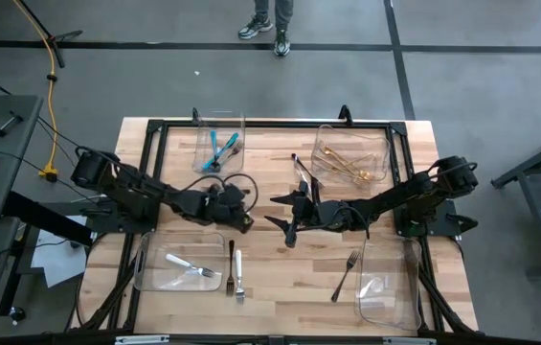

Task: Sort silverware by color (type)
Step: Put the white fork into the bottom left transparent bin

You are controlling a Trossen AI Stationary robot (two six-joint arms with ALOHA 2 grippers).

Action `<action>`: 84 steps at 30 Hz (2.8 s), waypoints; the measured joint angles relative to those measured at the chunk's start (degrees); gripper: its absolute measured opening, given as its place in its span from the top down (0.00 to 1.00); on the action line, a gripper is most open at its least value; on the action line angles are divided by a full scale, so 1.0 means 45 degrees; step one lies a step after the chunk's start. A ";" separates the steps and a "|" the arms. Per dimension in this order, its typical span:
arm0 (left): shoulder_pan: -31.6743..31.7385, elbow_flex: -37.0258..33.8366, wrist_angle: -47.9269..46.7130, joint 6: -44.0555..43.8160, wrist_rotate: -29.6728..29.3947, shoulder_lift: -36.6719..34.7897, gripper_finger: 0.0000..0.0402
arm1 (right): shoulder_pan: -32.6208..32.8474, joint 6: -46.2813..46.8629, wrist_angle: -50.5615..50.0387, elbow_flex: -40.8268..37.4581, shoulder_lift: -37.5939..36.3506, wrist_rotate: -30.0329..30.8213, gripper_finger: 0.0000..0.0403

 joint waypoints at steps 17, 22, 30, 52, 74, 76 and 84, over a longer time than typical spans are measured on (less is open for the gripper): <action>0.1672 0.3639 -0.7575 0.8215 0.4947 -0.0053 0.75 | 0.0000 -0.0086 0.0000 0.0000 0.0000 -0.0005 0.38; 0.2255 0.3639 -0.7523 1.0343 0.6236 0.0229 0.62 | 0.0002 0.0114 -0.0005 0.0000 0.0000 -0.0352 0.38; 0.2526 0.3639 -0.7465 1.2545 0.6642 0.1494 0.54 | 0.0000 0.0049 -0.0216 0.0000 0.0000 -0.0403 0.38; 0.2657 0.3678 -0.7443 1.2230 0.6557 0.3279 0.74 | 0.0002 0.0044 -0.0287 0.0000 0.0000 -0.0398 0.38; 0.2667 0.4173 -0.7932 1.1007 0.4377 -0.0650 0.91 | 0.0000 -0.0549 -0.0198 -0.0005 0.0000 -0.0151 0.38; 0.2593 0.4156 -0.7813 1.0362 0.4028 -0.1857 0.91 | 0.0000 -0.0601 -0.0186 -0.0005 0.0000 -0.0129 0.38; 0.0541 0.2747 -0.4499 0.7529 0.2212 -0.6249 0.91 | 0.0000 -0.0772 -0.0093 -0.0005 0.0000 -0.0160 0.38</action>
